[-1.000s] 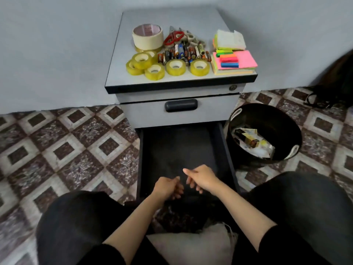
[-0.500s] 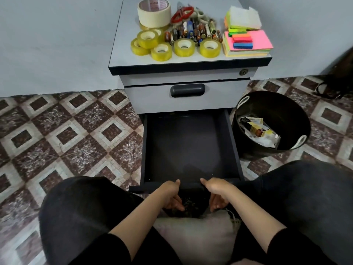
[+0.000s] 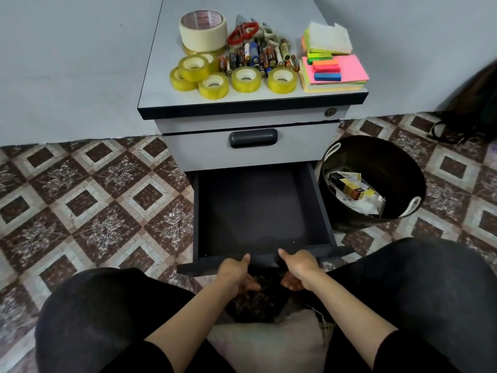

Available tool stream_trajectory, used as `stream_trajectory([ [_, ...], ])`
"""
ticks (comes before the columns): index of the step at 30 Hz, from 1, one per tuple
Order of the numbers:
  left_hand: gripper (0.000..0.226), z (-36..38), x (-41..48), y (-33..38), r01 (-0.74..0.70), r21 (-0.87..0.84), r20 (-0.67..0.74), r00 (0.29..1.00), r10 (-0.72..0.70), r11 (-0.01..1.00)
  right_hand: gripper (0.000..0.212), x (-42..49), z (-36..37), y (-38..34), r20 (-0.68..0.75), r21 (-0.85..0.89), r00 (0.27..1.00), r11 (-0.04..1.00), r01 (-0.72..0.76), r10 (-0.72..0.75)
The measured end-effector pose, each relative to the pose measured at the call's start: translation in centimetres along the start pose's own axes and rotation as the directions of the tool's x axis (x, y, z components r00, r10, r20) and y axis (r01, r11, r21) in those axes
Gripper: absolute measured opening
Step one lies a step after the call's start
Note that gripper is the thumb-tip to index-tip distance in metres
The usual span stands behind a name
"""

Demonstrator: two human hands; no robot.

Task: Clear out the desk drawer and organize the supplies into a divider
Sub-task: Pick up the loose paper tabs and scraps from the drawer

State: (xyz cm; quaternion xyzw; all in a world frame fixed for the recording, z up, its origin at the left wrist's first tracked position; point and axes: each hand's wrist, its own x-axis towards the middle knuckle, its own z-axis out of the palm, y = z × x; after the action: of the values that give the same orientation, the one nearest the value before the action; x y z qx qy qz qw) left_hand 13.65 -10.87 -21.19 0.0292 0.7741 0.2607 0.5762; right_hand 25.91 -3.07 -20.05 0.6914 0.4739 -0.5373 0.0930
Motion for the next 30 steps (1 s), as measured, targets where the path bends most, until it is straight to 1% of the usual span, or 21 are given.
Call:
stream_trajectory([
  [3, 0.05, -0.7, 1.0, 1.6, -0.036, -0.123, -0.08, 0.996, 0.027, 0.992, 0.041, 0.4, 0.3, -1.6, -0.076, 0.057, 0.996, 0.997, 0.06, -0.055],
  [5, 0.048, -1.1, 2.2, 3.0, -0.056, -0.197, -0.107, 0.994, 0.035, 0.979, 0.047, 1.2, 0.5, -3.0, -0.114, 0.142, 0.991, 0.986, 0.093, -0.077],
  [6, 0.044, -1.2, 2.2, 3.7, -0.061, -0.251, -0.106, 0.994, 0.036, 0.966, 0.05, 1.5, 0.5, -3.6, -0.118, 0.187, 0.99, 0.978, 0.095, -0.074],
  [8, 0.039, -1.4, 2.9, 5.3, -0.084, -0.319, -0.103, 0.993, 0.053, 0.944, 0.046, 2.3, 0.4, -5.1, -0.134, 0.242, 0.987, 0.963, 0.12, -0.089],
  [11, 0.045, -1.9, 4.3, 7.2, -0.115, -0.313, -0.112, 0.99, 0.083, 0.943, 0.044, 3.3, -0.4, -7.1, -0.189, 0.265, 0.974, 0.948, 0.176, -0.128],
  [15, 0.051, -2.9, 6.3, 9.6, -0.155, -0.25, -0.124, 0.984, 0.127, 0.956, 0.046, 5.6, -0.8, -9.4, -0.192, 0.355, 0.963, 0.902, 0.246, -0.188],
  [19, 0.049, -3.2, 7.7, 11.9, -0.221, -0.234, -0.161, 0.969, 0.186, 0.947, 0.045, 7.9, -1.0, -11.7, -0.163, 0.426, 0.964, 0.866, 0.261, -0.21],
  [22, 0.049, -3.6, 8.3, 13.5, -0.249, -0.265, -0.159, 0.964, 0.212, 0.931, 0.041, 8.9, -1.2, -13.1, -0.138, 0.459, 0.964, 0.848, 0.265, -0.226],
  [26, 0.047, -4.0, 8.7, 15.2, -0.242, -0.305, -0.133, 0.969, 0.21, 0.921, 0.031, 9.7, -1.4, -14.6, -0.126, 0.48, 0.962, 0.833, 0.274, -0.243],
  [30, 0.046, -4.2, 8.8, 15.7, -0.243, -0.269, -0.122, 0.969, 0.217, 0.932, 0.028, 10.0, -1.4, -15.0, -0.124, 0.499, 0.96, 0.821, 0.279, -0.251],
])
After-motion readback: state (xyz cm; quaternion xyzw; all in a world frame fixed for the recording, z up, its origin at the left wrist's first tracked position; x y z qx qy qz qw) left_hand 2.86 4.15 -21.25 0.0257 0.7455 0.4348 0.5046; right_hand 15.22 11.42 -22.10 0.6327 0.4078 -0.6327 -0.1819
